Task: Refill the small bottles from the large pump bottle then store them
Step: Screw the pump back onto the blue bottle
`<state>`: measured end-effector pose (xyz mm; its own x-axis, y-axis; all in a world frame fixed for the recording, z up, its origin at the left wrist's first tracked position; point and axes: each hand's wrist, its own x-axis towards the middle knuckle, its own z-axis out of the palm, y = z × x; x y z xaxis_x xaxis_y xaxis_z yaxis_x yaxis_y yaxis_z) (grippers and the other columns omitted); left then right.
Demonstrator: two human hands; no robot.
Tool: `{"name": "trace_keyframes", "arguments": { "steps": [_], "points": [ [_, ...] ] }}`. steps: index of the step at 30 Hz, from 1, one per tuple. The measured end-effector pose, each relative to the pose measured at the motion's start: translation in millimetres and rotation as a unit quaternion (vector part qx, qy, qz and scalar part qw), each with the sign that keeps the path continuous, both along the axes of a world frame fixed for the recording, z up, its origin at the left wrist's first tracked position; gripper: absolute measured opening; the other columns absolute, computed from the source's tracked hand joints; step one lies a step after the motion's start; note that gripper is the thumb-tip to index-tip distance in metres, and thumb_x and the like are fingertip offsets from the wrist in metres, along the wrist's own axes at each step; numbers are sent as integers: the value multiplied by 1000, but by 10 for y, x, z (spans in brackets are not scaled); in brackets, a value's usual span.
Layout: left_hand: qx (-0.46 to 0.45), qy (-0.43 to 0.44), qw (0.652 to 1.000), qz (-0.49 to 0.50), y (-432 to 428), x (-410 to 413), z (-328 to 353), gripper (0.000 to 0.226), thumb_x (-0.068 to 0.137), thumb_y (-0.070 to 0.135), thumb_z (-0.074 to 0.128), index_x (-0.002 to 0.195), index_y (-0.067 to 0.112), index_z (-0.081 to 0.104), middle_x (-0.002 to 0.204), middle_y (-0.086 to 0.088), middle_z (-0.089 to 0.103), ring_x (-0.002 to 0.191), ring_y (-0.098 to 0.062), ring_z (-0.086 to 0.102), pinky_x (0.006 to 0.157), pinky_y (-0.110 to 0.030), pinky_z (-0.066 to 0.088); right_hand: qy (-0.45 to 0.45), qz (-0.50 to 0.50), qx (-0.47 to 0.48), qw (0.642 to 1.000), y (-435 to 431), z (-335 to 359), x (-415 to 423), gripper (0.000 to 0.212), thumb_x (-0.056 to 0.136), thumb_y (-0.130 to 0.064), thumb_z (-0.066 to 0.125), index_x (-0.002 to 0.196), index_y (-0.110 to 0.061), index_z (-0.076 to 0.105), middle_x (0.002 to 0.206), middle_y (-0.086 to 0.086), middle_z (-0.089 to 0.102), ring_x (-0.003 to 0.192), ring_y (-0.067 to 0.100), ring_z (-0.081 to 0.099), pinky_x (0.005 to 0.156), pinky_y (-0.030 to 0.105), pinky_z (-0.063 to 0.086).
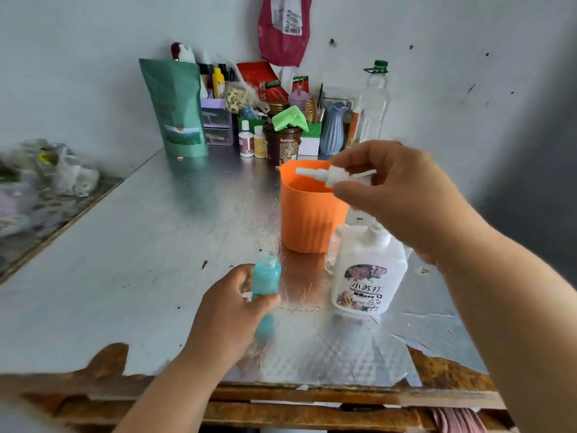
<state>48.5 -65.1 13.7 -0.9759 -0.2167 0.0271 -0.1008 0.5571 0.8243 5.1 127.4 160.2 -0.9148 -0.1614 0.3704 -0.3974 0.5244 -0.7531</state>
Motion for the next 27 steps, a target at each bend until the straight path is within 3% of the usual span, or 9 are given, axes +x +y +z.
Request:
{"name": "trace_keyframes", "arguments": {
  "steps": [1,3,5,8,15,18,22,27],
  "points": [
    [2,0,1000,2,-24,4,-14,45,85,34,71,127,32,55,121,18,60,109,-2,54,86,-25,43,5,22,73,997,-70,-13,33,20,81,-24,69,97,-35,67,75,-19,62,54,-10,54,47,1,39],
    [8,-1,1000,6,-72,7,-48,43,85,34,71,125,33,56,117,20,61,108,-1,56,84,-23,43,15,58,213,975,-232,-46,97,21,84,-26,65,102,-37,65,75,-25,56,62,-13,52,52,-1,37],
    [9,-2,1000,5,-111,11,-76,41,85,35,70,123,33,56,114,21,61,108,-2,57,83,-22,44,23,87,299,950,-392,-84,133,26,87,-23,61,109,-38,63,96,-22,62,79,-7,55,63,2,40],
    [-6,0,1000,0,-134,8,-113,41,85,38,69,123,33,55,115,19,62,108,-4,59,83,-22,43,21,107,375,921,-581,-166,120,32,91,-16,57,117,-34,58,118,-11,58,107,11,57,86,24,49],
    [-11,2,1000,-27,-119,-26,-148,46,87,40,68,130,34,51,118,20,58,107,-1,56,88,-19,44,27,138,479,867,-824,-360,-1,41,90,-8,54,123,-31,55,122,-5,52,113,16,53,89,29,48],
    [2,-2,999,-33,-105,-54,-184,42,88,39,67,127,33,53,113,21,57,99,1,55,80,-11,42,8,153,466,871,-868,-430,-45,43,89,-10,56,127,-31,52,123,-5,55,113,16,54,87,28,48],
    [19,-1,999,-29,-122,-93,-241,30,89,38,67,114,37,51,108,23,58,94,3,57,68,-3,38,-69,119,339,930,-821,-532,-95,55,85,-29,66,134,-30,41,122,-6,61,110,15,57,83,26,49],
    [41,25,998,-29,-124,-168,-276,27,87,36,69,109,40,54,98,28,62,95,4,63,74,-5,44,-119,94,144,978,-780,-876,-142,12,82,-29,67,92,-28,62,82,-11,64,72,12,61,66,31,54]
  ]
}}
